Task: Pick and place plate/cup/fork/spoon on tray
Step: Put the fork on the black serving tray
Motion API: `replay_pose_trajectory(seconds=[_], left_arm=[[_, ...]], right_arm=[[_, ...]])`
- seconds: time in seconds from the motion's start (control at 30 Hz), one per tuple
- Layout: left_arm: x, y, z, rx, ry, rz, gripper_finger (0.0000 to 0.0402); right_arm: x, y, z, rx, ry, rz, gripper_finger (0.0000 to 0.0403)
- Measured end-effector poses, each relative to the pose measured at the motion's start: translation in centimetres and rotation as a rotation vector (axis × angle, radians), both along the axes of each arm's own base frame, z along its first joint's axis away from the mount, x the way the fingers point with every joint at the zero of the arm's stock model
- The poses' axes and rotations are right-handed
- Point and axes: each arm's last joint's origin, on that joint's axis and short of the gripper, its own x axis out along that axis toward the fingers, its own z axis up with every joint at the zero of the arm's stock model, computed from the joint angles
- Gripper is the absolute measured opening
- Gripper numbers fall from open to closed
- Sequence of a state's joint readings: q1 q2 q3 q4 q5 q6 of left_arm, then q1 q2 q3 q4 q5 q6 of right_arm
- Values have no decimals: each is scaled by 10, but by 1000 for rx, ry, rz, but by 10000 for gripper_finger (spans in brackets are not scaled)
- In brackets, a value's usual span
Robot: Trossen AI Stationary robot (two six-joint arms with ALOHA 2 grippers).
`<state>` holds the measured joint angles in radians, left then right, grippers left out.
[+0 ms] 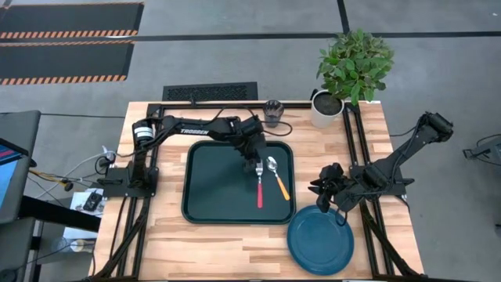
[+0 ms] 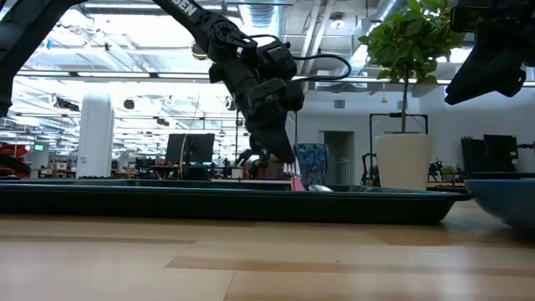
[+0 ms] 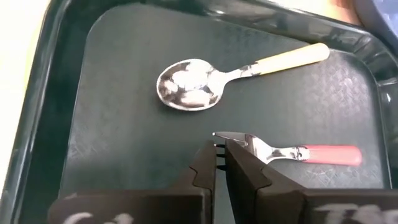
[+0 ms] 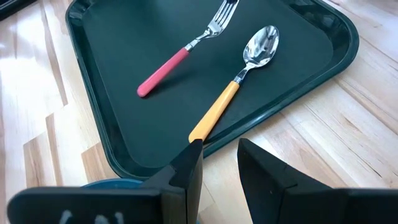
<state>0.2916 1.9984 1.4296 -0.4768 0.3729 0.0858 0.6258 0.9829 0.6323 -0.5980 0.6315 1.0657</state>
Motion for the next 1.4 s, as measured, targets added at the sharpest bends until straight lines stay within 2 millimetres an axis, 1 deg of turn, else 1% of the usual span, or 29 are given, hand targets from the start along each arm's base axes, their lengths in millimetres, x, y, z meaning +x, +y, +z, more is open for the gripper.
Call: replay_pose_trajectory(seconds=[0.13,0.33,0.43,0.6,0.7,0.87,0.97,1.17,1.4], left_arm=[[-3,-2,-7,9,19,6,9],[-2,0,-6,17,-3,9,9],[2,1,-14,18,-2,12,9],[5,1,-34,-23,71,16,9],[6,1,-33,-29,68,22,9],[8,3,-25,-11,47,31,13],[8,3,-26,-3,47,28,18],[8,5,-28,55,69,63,42],[8,5,-28,50,63,55,104]], right_arm=[[0,0,0,0,0,0,127],[0,0,0,-1,0,0,127],[0,0,0,-1,0,0,127],[0,0,0,-2,2,0,127],[0,0,0,-4,5,0,127],[-1,0,0,-6,7,0,127],[-1,0,0,-7,8,0,127],[-1,-1,-1,-10,11,1,127],[0,0,-1,-15,12,5,127]])
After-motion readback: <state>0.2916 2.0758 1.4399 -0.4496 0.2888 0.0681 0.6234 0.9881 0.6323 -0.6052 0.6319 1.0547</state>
